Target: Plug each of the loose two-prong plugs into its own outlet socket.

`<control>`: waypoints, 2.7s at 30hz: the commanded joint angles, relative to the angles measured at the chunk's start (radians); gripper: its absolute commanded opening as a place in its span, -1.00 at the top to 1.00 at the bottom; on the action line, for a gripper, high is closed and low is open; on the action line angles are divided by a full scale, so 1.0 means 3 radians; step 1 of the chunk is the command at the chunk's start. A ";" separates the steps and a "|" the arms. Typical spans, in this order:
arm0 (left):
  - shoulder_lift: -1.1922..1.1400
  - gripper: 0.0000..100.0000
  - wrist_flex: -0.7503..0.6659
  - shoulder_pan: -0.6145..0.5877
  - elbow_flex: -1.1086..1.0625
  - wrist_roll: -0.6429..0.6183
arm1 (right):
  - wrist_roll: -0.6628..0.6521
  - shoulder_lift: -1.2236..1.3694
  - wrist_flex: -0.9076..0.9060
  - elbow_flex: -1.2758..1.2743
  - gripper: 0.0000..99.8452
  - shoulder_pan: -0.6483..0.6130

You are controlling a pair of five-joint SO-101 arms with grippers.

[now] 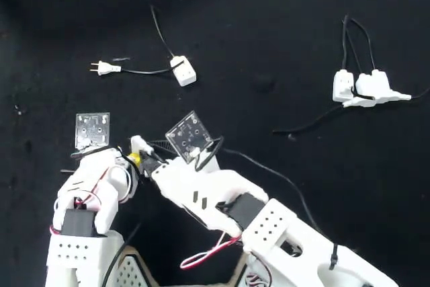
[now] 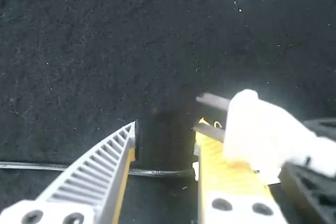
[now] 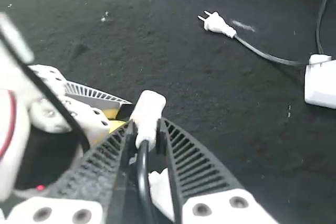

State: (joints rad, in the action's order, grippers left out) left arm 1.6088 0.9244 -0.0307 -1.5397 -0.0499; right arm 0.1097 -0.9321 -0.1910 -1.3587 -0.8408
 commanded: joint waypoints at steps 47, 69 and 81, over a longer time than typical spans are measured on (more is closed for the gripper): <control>-0.0005 0.62 0.0082 0.0074 0.0079 0.0327 | -0.1248 0.1440 -0.3723 0.2463 0.98 0.1447; -0.0951 0.62 0.0598 0.0294 0.0821 0.0783 | -0.1233 0.1435 -0.3672 0.2437 0.98 0.1662; -0.1217 0.62 0.0031 0.0637 0.0560 0.0864 | -0.1018 0.1435 -0.2762 0.1869 0.98 0.1672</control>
State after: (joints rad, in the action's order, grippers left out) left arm 1.2513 0.9858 0.1672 -1.3832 0.2018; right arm -0.2079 -0.4948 -1.0963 -0.7756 -0.3498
